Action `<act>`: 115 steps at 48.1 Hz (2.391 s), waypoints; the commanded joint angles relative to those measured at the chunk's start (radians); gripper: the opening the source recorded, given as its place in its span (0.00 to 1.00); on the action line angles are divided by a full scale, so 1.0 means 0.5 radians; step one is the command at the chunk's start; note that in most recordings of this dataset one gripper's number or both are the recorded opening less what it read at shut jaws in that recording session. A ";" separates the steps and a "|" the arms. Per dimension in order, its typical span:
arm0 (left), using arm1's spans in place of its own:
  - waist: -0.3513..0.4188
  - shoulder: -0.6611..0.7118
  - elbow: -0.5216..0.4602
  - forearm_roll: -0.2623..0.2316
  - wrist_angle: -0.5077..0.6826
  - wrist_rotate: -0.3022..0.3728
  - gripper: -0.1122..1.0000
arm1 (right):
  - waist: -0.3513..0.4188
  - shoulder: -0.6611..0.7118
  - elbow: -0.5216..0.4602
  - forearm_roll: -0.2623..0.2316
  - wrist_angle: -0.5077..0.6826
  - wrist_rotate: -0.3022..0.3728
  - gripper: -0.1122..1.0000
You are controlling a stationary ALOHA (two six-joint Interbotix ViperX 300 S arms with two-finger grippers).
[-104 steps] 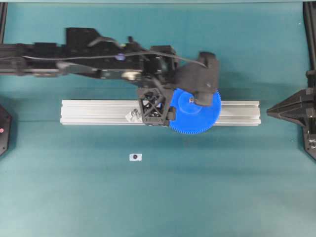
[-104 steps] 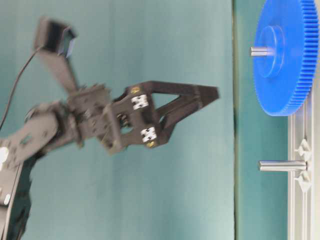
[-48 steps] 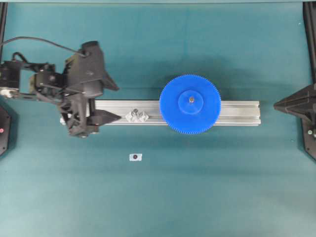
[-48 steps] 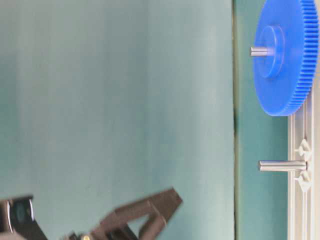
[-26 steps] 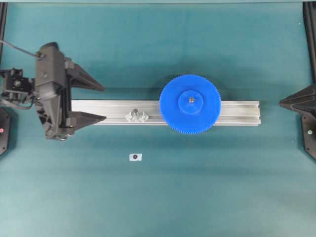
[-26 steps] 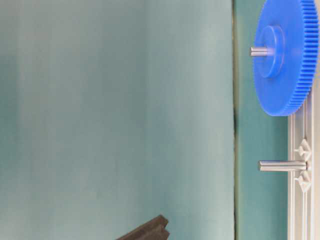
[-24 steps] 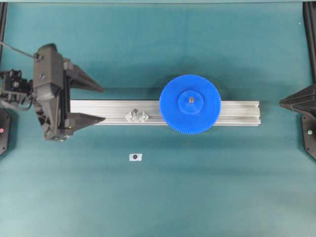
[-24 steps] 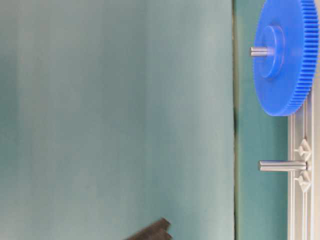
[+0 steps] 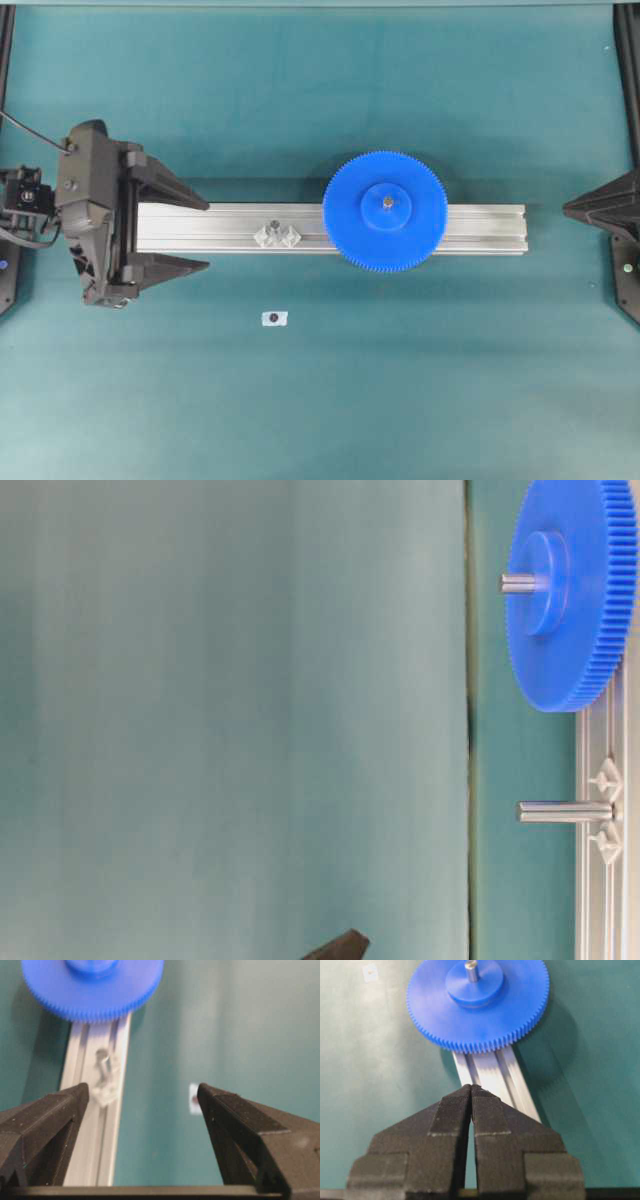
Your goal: Insert the large gear onto the shaft.
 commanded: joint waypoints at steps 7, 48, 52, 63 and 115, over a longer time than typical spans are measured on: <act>-0.021 0.031 -0.003 0.006 -0.083 0.003 0.91 | -0.006 0.015 -0.021 0.003 -0.018 0.015 0.17; -0.021 0.006 0.003 0.006 -0.083 0.003 0.89 | -0.009 0.021 -0.021 0.003 -0.015 0.015 0.17; -0.021 0.000 0.003 0.006 -0.080 0.003 0.89 | -0.009 0.021 -0.021 0.003 -0.018 0.015 0.17; -0.021 -0.012 0.006 0.006 -0.080 0.003 0.89 | -0.009 0.025 -0.021 0.003 -0.018 0.015 0.17; -0.021 -0.012 0.009 0.006 -0.077 0.003 0.89 | -0.009 0.028 -0.021 0.003 -0.018 0.015 0.17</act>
